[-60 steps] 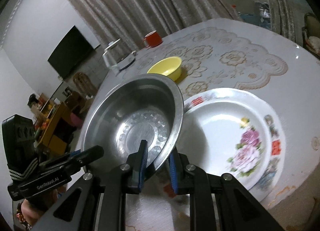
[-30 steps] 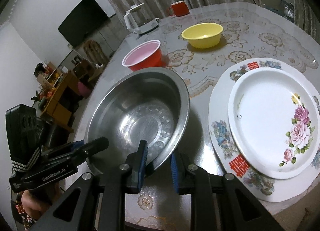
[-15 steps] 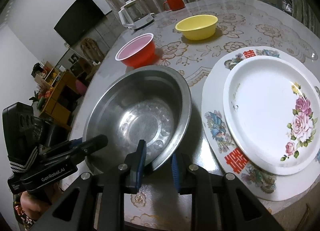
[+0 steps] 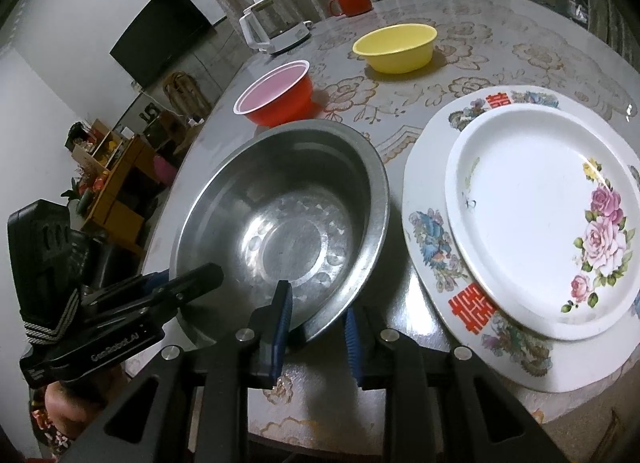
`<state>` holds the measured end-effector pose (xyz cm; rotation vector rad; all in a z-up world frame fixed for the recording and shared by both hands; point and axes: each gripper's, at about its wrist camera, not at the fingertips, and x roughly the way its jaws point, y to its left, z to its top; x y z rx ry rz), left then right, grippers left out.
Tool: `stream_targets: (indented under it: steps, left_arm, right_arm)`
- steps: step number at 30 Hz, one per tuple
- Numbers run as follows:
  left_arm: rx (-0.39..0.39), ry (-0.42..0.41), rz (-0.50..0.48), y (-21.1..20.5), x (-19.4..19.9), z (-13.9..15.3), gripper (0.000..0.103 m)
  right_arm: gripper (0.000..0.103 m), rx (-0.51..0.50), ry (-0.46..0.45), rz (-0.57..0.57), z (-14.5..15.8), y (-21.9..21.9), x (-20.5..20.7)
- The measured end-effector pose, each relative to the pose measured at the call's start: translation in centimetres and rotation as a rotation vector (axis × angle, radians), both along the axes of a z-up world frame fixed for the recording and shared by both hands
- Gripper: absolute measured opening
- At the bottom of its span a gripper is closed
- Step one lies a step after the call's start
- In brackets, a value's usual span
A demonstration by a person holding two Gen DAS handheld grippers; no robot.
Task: Organize plates and bowls
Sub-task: 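Lift the steel basin with both grippers and set it beside the plate stack, then open both grippers and release the steel basin rim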
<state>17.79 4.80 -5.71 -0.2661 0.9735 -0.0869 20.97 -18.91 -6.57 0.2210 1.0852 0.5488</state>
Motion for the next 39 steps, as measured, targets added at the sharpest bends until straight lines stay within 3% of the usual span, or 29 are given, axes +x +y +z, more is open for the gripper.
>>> stream_targets:
  steps: [16,19,21,25,29,39]
  left_arm:
    - [0.012,0.026,-0.008,-0.2,-0.5,0.5,0.037]
    - [0.012,0.02,-0.003,0.0,-0.6,0.8,0.044]
    - [0.014,0.015,-0.005,0.0,-0.6,1.2,0.055]
    - [0.03,0.0,-0.006,0.3,-0.6,2.3,0.061]
    - [0.035,-0.025,-0.009,0.6,-0.3,3.5,0.074]
    - [-0.043,-0.032,-0.016,0.1,1.6,4.8,0.084]
  right_arm:
    - [0.031,-0.003,-0.001,0.015,0.9,-0.9,0.0]
    - [0.031,-0.001,-0.009,0.008,1.1,-1.2,0.0]
    - [0.031,0.0,-0.017,0.006,1.2,-1.4,0.0]
    - [0.031,-0.015,-0.046,0.017,1.7,-1.6,-0.2]
    - [0.031,-0.047,-0.104,0.012,2.8,-2.1,-0.2]
    - [0.031,-0.028,-0.125,-0.041,3.9,-4.4,0.7]
